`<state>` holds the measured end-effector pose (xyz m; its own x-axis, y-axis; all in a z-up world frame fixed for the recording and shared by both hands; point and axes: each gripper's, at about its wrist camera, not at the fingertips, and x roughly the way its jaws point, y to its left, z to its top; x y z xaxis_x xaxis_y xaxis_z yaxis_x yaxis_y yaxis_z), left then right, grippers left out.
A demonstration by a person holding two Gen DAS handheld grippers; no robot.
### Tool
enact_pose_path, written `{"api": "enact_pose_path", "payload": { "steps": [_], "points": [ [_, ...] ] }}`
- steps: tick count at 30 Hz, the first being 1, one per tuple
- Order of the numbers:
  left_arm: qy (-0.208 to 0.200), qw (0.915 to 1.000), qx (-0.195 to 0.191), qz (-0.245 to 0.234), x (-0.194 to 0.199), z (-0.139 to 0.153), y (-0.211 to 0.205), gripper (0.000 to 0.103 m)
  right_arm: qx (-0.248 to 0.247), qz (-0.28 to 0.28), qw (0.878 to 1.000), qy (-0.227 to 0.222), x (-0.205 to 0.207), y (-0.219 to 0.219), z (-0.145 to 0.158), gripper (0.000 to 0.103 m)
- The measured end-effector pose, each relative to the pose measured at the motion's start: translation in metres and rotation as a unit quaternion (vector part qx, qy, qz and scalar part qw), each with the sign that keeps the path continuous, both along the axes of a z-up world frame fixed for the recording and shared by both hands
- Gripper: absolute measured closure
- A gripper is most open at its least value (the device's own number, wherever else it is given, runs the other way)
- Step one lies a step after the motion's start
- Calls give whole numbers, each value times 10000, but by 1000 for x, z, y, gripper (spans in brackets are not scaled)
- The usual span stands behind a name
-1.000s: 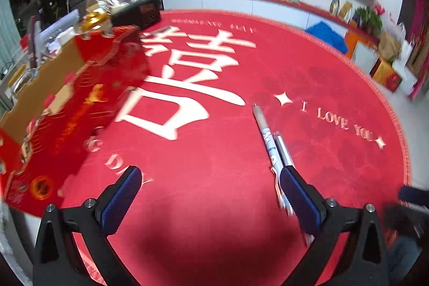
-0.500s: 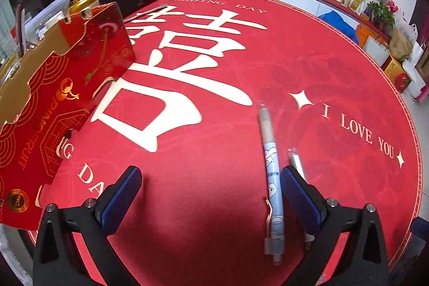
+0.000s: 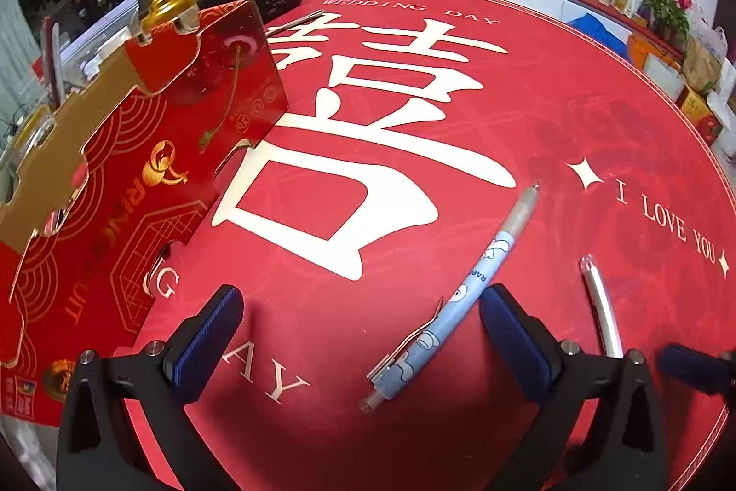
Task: Organize rigid objects
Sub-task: 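Grasp blue printed pen with left tool while right tool grasps silver pen, then carry blue printed pen with left tool while right tool carries silver pen over box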
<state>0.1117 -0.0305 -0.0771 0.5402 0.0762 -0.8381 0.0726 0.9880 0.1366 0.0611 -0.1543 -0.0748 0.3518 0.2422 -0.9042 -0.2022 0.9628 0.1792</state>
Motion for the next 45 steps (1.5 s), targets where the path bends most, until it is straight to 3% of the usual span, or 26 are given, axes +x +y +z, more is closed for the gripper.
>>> {"api": "enact_pose_path", "payload": {
  "steps": [3, 5, 7, 10, 12, 13, 15, 19, 22, 25, 26, 27, 29, 31, 45],
  "points": [
    [-86, 9991, 236, -335, 0, 1, -10, 0, -718, 265, 9965, -337, -1, 15, -2, 35],
    [-139, 9970, 335, -690, 0, 1, -22, 0, -708, 306, 9963, -391, -6, 8, -1, 47],
    [-212, 9927, 400, -1115, -1, 1, -38, 0, -742, 203, 9965, -342, -7, -4, 2, 90],
    [-270, 9841, 333, -1723, -5, 0, -58, 0, -788, 0, 9965, -266, -11, -34, 1, 90],
    [-238, 9844, 239, -1728, -2, -1, -58, 0, -747, -58, 9970, -215, -16, -48, 1, 90],
    [-160, 9857, 83, -1677, 1, -2, -55, 0, -721, -49, 9972, -205, -16, -51, 1, 90],
    [147, 9878, -586, -1439, 9, -7, -39, 0, -728, -5, 9971, -209, -15, -52, 2, 90],
    [-5, 9871, -615, -1478, 5, -7, -37, 0, -853, 97, 9962, -168, -13, -50, 4, 90],
    [104, 9863, -605, -1533, 7, -6, -39, 1, -781, 90, 9969, -102, -9, -51, 3, 90],
    [253, 9806, -634, -1836, 3, 0, -45, 23, -622, 35, 9980, -59, -9, -54, 4, 91],
    [284, 9759, -621, -2071, 2, 5, -49, 51, -552, -3, 9984, -101, -11, -56, 7, 91],
    [338, 9741, -630, -2146, 2, 7, -51, 92, -480, -52, 9987, -139, -12, -58, 10, 91],
    [645, 9724, -903, -2053, 5, 10, -48, 93, -345, -125, 9992, -188, -15, -61, 16, 91],
    [662, 9742, -965, -1930, 0, 11, -45, 93, -231, -195, 9992, -272, -18, -65, 25, 91],
    [-488, 9862, -1362, -805, -66, 62, -14, 93, 456, -618, 9955, -562, -37, -83, 58, 91]
  ]
}}
